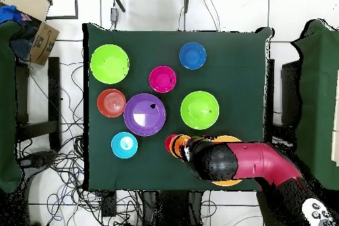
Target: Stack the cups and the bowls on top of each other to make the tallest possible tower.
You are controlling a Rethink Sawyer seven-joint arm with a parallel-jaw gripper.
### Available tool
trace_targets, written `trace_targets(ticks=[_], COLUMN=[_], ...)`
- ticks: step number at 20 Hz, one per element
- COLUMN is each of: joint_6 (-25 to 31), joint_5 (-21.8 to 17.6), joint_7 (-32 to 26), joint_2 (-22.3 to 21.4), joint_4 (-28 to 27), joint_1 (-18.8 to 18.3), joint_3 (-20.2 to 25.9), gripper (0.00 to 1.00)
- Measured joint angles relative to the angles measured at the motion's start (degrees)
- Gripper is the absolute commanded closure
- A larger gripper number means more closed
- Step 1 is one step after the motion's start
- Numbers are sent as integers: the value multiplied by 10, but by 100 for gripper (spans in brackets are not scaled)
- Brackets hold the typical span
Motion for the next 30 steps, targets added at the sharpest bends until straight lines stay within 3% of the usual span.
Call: trace_targets(ticks=[19,30], joint_6=[-109,-115], joint_5=[-41,-41], joint_7=[0,0], joint_2=[44,53], joint_4=[5,9], joint_1=[18,24], joint_3=[-35,-42], gripper=[100,100])
